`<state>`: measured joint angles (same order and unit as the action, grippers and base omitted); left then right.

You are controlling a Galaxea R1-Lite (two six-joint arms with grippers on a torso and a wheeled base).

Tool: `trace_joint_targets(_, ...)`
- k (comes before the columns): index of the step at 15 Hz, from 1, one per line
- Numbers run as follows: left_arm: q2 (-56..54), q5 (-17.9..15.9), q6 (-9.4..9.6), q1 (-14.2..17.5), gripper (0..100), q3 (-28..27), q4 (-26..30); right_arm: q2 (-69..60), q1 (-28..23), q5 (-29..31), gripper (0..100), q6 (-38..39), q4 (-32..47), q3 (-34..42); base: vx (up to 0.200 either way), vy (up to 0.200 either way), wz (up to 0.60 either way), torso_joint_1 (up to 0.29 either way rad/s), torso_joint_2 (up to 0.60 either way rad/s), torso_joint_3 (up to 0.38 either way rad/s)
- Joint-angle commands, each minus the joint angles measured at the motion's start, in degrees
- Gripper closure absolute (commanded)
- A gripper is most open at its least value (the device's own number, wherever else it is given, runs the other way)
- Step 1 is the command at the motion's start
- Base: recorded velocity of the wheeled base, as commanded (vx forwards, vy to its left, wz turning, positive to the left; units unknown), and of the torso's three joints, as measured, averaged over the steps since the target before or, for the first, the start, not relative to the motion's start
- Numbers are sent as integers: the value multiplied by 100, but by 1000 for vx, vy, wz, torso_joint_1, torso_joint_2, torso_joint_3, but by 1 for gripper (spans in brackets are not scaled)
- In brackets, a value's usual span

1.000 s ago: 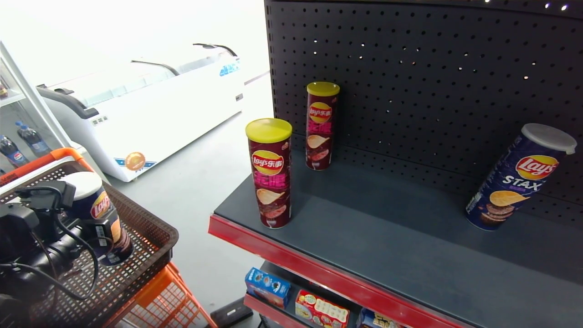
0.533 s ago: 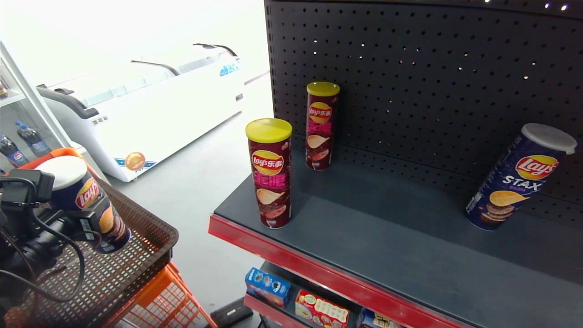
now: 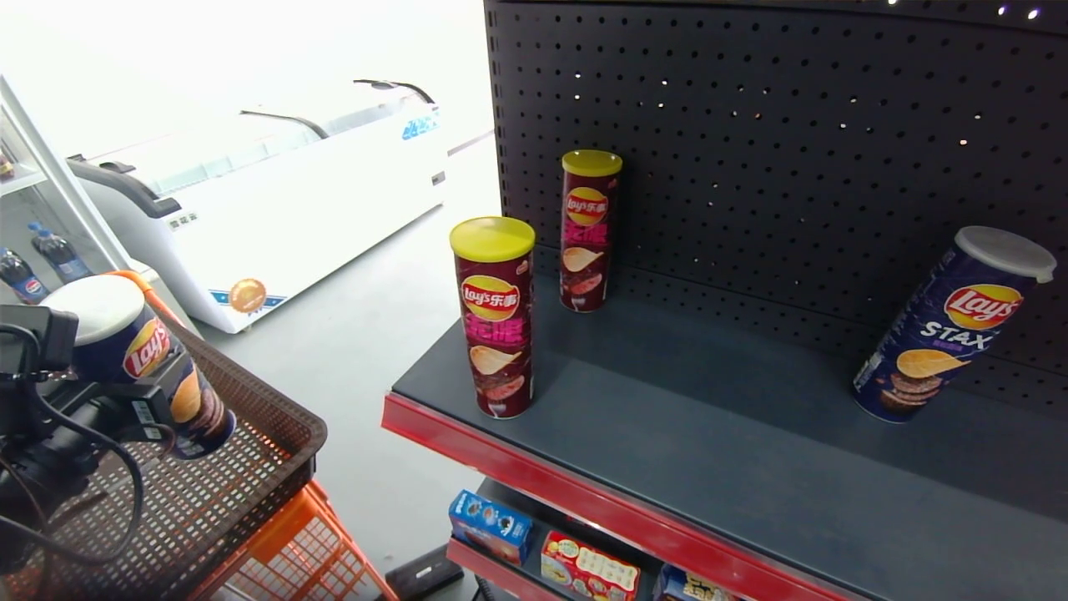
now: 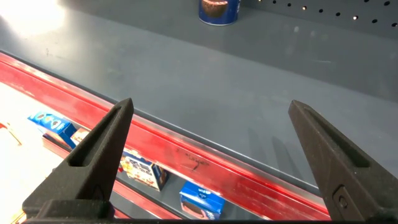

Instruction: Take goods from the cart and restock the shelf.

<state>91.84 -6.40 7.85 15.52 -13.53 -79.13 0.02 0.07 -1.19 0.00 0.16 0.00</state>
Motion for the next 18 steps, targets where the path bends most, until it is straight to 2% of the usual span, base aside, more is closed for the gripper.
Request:
trace_joint_targets(1,-325,7,6,-198,100,96,3,-2,1,-4,0,0,2,0,0,0,0,0,0,0)
trace_joint_targets(5,-1002,16,59,-532,100,395,354,-2,1,-4,0,0,2,0,0,0,0,0,0,0)
trace_joint_targets(8,-1362,16,67,-567,100,386,715,-2,1,-12,0,0,2,0,0,0,0,0,0,0)
trace_joint_targets(12,-1547,16,67,-814,100,369,847,-2,1,-4,0,0,2,0,0,0,0,0,0,0)
trace_joint_targets(18,-1898,7,67,-945,100,378,934,-2,1,-4,0,0,2,0,0,0,0,0,0,0)
